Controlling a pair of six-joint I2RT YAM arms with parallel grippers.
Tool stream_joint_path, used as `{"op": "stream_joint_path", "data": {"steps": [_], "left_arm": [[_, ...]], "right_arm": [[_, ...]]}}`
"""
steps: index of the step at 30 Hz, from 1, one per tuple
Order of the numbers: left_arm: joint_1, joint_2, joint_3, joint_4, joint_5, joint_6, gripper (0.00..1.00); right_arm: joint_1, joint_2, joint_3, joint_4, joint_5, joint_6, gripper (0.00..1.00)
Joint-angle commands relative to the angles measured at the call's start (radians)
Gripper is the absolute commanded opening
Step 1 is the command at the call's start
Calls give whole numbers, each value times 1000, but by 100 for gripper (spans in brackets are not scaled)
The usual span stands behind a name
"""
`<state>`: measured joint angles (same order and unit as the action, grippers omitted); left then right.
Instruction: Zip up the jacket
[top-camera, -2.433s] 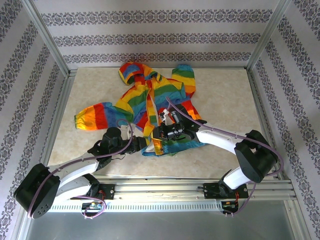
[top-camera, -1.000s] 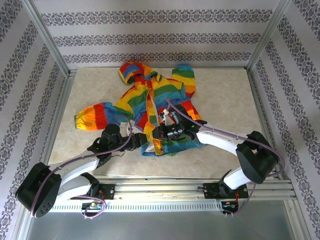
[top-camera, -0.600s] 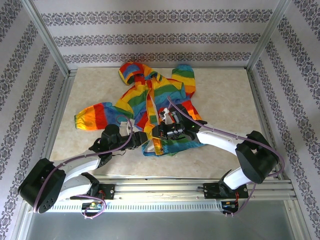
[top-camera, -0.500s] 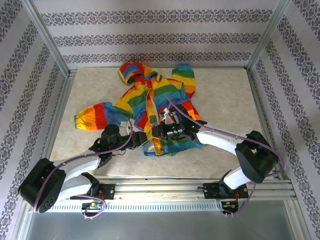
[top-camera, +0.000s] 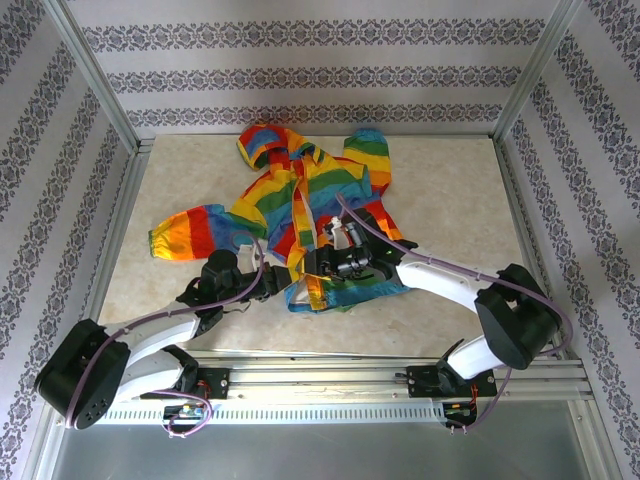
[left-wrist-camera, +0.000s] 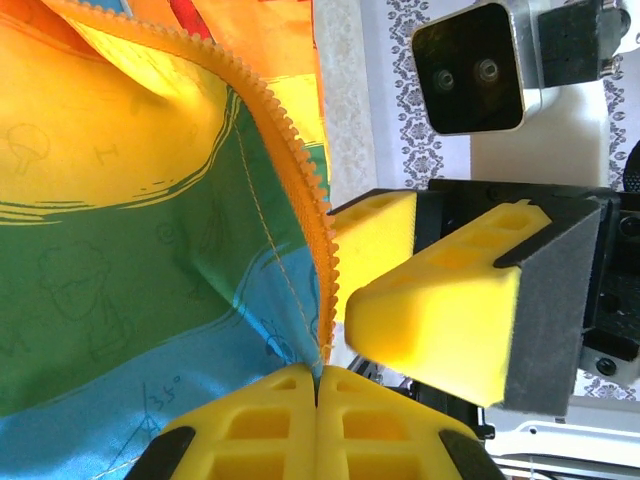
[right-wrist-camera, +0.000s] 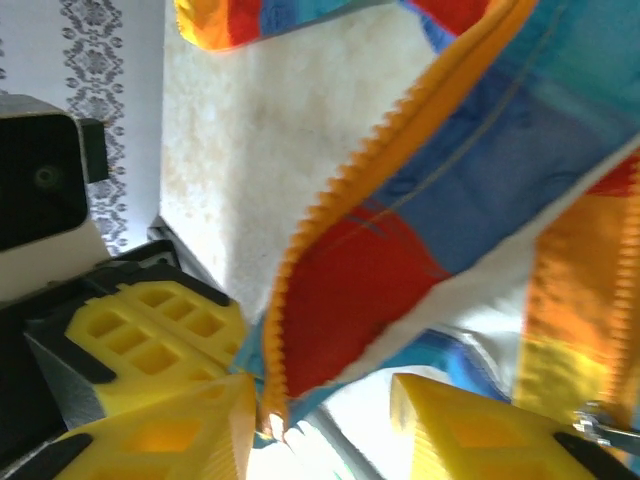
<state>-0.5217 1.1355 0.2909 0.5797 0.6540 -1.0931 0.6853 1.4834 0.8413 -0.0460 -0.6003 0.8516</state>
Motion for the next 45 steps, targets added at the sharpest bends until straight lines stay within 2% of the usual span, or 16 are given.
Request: {"op": "stream_joint_path", "data": {"steps": [1,10,24,26,30,33,34,45], "left_arm": [[9,-29,-12,-70,-8,57,0],[11,-61,-27,-171,-36,96,0],[12,-61,-21,-243,-60,140,0],[11,-57,-24,-247,-62,142,0],[12,-59,-24,-258,-66,148,0],[10,-58,-24,-268,-73,156,0],[11,-58,-23,-269,-74,157,0],[11,-18,-1,-256,-65,171,0]], "right_arm": [[-21,-32,10,-180,96,-144,43],[-15,72,18,-286,208,-263,45],[86,360,180,-354,334,-338,47],[96,385,191,-354,344,-338,41],[108,371,186,-350,384,-340,15],[108,318,172,-348,418,-350,2],[108,292,164,-343,434,-355,0],[109,1,80,-261,535,-375,0]]}}
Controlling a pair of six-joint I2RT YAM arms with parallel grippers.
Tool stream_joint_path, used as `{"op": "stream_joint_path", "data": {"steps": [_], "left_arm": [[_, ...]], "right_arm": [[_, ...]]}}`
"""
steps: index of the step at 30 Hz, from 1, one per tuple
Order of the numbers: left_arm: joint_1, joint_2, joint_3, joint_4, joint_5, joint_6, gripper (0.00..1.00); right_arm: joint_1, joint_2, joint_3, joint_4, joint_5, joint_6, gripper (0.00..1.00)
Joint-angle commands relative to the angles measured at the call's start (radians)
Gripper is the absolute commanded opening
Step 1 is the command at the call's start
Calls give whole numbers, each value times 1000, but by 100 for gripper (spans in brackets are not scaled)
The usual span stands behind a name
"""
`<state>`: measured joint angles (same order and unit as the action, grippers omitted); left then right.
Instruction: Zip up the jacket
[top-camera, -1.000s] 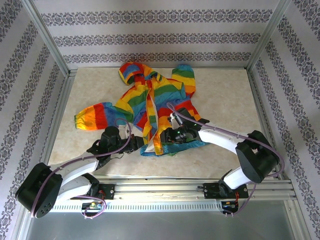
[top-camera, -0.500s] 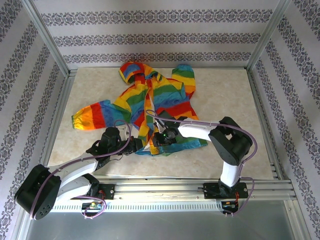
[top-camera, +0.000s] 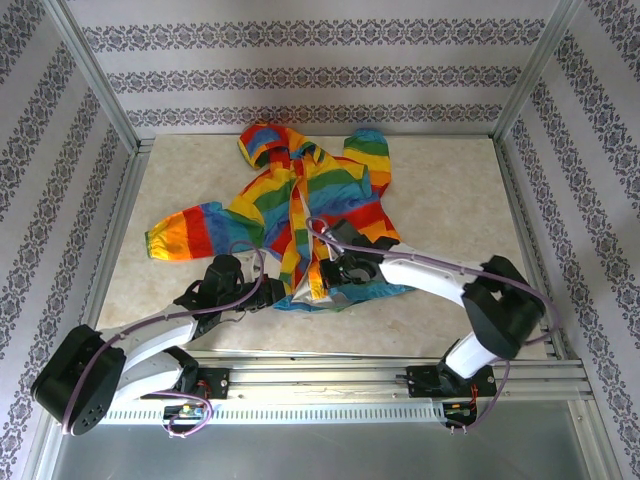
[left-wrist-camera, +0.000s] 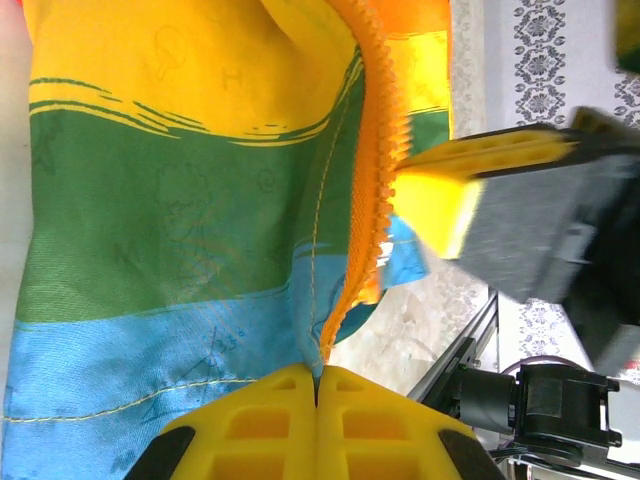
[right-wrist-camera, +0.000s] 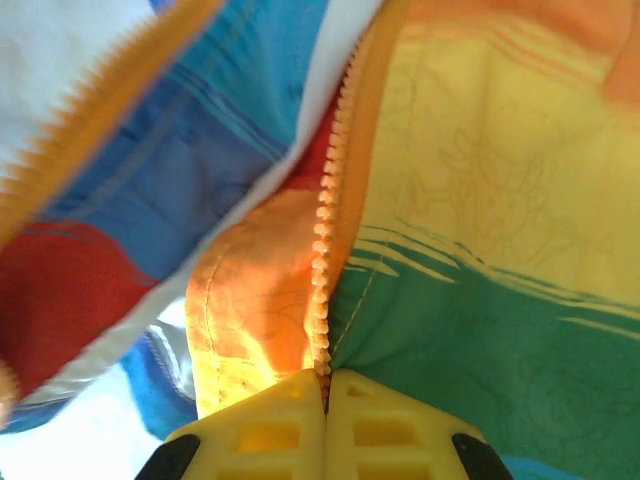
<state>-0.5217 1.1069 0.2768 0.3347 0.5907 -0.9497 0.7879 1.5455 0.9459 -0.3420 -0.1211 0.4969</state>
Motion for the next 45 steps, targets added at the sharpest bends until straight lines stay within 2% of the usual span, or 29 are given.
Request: {"op": "stream_joint_path", "data": {"steps": [1,10,11,13,15,17,19,23,32,39,41,42,44,45], "left_arm": [[10,13,15,-10,0,29,0],[8,67,41,0,11,42,0],[9,77,50,-13,15,48,6],[9,84,73,-46,25,71,31],[9,68,105,-76,34,103,45],[9,37,144,-113,31,141,54],[9,9,180,-122,24,167,60],[9,27,231,-45,42,170,65],[8,279,335,261,136,29,70],[-30,467,407,386,166,-44,67],[-39,511,419,432,175,-66,62],[-40,527,421,455,181,-75,55],[-40,552,426,493,194,-84,32],[-40,557,429,495,196,-76,24]], "right_arm": [[5,-81,-33,51,55,-23,0],[8,-240,-117,164,85,-72,0],[9,-253,-122,171,90,-78,0],[9,-281,-135,185,96,-91,0],[10,-303,-142,189,97,-104,0],[10,-320,-147,194,88,-116,0],[10,-333,-151,195,72,-128,0],[10,-354,-159,197,52,-135,0],[10,-406,-205,240,-24,-166,0],[11,-443,-267,301,-83,-175,0],[11,-444,-271,301,-94,-186,0],[12,-444,-271,298,-99,-190,0],[11,-445,-271,292,-110,-202,0],[11,-446,-271,287,-115,-204,0]]}}
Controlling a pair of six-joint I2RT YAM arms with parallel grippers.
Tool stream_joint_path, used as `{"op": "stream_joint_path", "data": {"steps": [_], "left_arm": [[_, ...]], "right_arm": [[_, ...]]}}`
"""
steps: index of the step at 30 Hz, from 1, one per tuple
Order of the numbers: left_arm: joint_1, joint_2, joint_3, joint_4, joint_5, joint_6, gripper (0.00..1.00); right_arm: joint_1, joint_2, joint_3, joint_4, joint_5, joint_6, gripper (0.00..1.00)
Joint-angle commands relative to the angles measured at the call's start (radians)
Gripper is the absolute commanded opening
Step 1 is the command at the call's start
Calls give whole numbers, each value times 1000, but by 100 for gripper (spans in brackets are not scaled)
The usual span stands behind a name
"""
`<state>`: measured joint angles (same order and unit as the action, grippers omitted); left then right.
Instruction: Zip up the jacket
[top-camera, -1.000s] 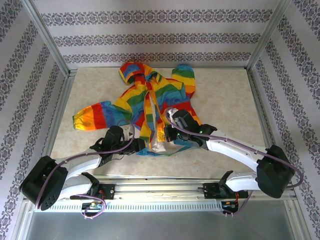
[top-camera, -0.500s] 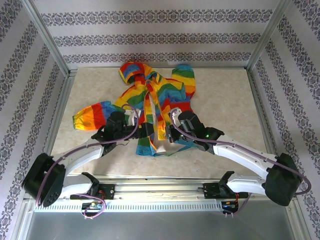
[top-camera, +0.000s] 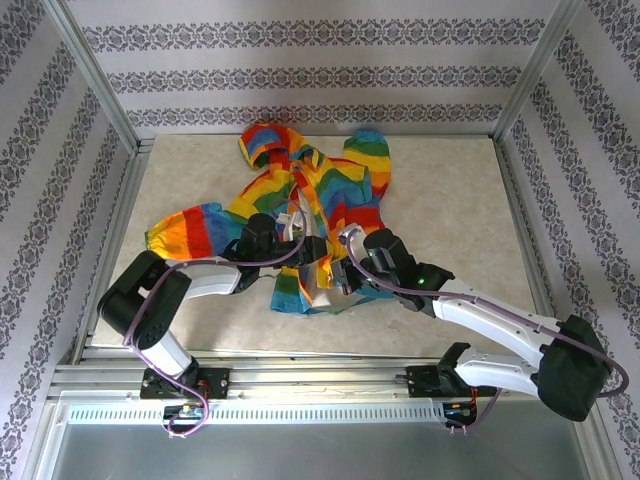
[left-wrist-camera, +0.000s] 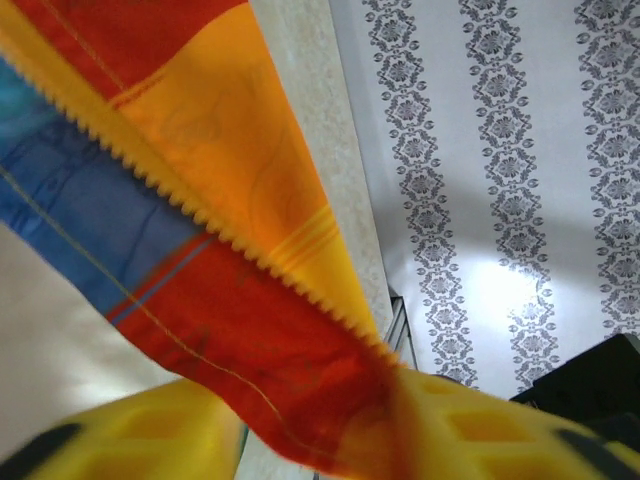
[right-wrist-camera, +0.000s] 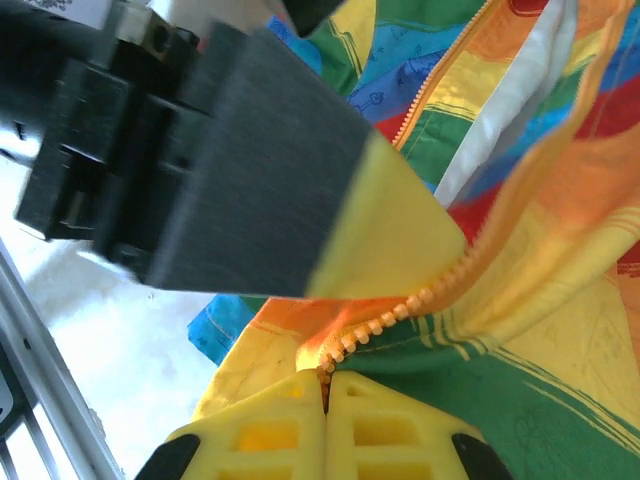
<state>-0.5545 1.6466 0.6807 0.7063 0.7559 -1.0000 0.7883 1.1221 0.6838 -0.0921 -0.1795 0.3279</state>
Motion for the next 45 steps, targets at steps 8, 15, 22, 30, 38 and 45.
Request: {"op": "stream_joint_path", "data": {"steps": [8,15,22,30,38,45], "left_arm": [[-6,-16,23,76,34,122,0],[2,-28,19,116,78,181,0],[2,-16,1,235,87,127,0],[-1,-8,-27,315,86,85,0],[-4,-10,-38,324,83,80,0],[-3,-66,-44,185,57,154,6]], "right_arm": [[-22,-88,-12,-12,-143,-45,50],[-163,-181,-63,-30,-267,55,65],[-190,-125,-150,92,-314,178,68],[-181,33,-180,323,-403,276,73],[-161,157,-118,402,-411,280,52],[-160,124,-116,392,-362,258,0]]}}
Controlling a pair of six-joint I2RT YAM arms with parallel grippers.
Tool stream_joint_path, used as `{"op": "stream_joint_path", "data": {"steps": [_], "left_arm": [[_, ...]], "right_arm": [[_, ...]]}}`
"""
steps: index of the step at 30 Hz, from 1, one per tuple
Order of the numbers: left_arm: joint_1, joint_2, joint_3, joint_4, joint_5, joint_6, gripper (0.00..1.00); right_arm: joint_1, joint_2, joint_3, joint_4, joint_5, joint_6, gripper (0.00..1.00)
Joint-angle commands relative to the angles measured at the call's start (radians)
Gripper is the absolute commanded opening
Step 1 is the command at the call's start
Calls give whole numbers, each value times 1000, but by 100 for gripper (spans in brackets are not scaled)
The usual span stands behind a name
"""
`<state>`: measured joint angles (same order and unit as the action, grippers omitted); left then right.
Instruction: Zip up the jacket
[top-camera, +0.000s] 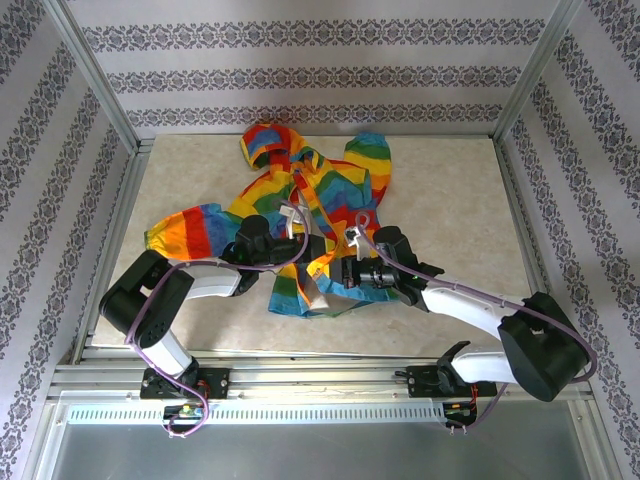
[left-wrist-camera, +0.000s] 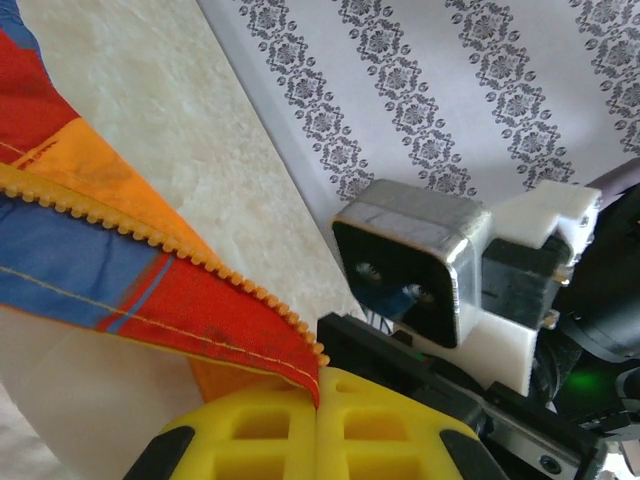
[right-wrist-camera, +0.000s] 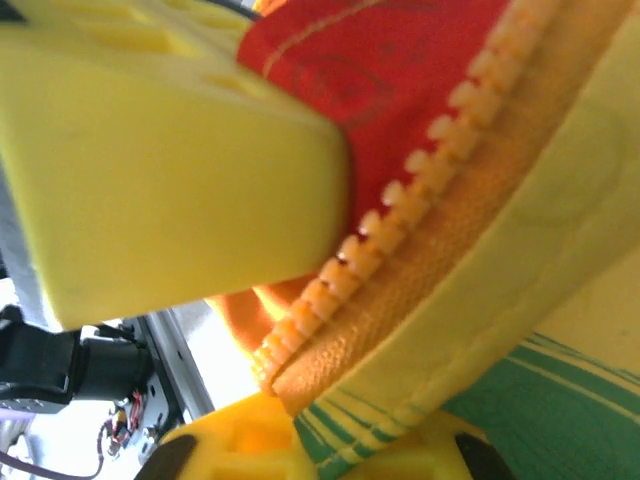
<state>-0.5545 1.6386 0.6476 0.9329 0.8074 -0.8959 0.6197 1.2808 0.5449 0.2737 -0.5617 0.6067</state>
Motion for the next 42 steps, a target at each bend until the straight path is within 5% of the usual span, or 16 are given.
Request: {"op": "stream_joint_path", "data": {"steps": [1,7,10,23,28,42], "left_arm": [[-4,-76,-10,-84,-1,71,13],[-1,-198,-3,-337,-68,197,47],[-1,-282,-3,-481,-126,266,53],[-67,-598,-48,-879,-291,455,41],[-153,-570,-36,-908,-372,519,36],[-170,-448,-30,-811,-395,525,40]], "right_arm": [[9,-54,23,12,31,-30,0],[10,-157,38,-97,93,-88,0],[10,-178,56,-151,115,-109,0],[19,-173,125,-263,122,-167,0],[27,-160,134,-257,97,-173,0],[49,-155,147,-263,73,-188,0]]}}
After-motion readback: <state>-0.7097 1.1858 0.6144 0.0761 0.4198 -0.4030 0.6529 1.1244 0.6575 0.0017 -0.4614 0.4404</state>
